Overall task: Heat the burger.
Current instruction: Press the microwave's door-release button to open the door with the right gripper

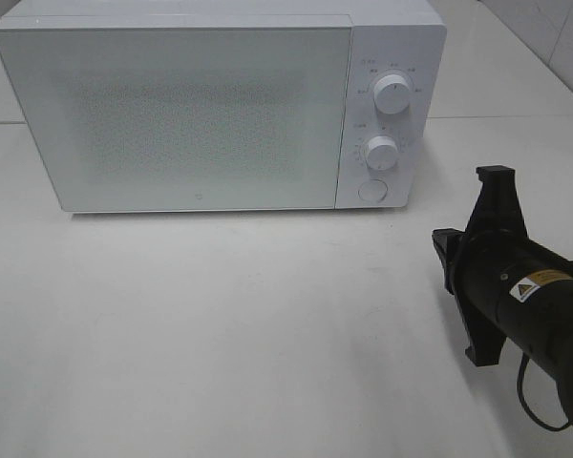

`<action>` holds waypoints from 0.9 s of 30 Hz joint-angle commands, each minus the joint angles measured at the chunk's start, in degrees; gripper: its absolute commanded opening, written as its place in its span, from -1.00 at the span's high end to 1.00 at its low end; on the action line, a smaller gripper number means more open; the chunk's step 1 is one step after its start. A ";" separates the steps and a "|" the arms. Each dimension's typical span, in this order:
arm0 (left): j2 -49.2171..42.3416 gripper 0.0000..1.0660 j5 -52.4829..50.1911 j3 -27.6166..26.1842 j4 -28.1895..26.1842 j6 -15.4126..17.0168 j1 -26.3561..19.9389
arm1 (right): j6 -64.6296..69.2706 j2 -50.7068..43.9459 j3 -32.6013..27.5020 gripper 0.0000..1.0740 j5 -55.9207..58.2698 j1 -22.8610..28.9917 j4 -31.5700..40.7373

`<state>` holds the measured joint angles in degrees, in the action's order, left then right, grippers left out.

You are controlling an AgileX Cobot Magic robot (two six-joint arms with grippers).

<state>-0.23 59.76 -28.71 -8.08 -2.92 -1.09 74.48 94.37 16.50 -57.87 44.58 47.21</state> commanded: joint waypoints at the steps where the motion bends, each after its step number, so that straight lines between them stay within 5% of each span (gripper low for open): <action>1: -1.32 -0.78 -0.57 0.17 -0.17 0.29 -0.17 | -0.40 0.11 0.29 0.99 0.11 0.06 0.11; 9: -1.32 -0.78 -0.57 0.17 -0.17 0.29 -0.17 | -0.97 4.18 2.98 0.97 0.06 -0.74 -0.17; 27: -1.32 -0.78 -0.57 0.17 -0.17 0.29 -0.17 | -0.86 15.13 19.82 0.98 6.42 -9.11 -7.96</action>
<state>-0.23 59.76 -28.71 -8.08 -2.92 -1.09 74.26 108.23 34.21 -52.25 36.38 40.16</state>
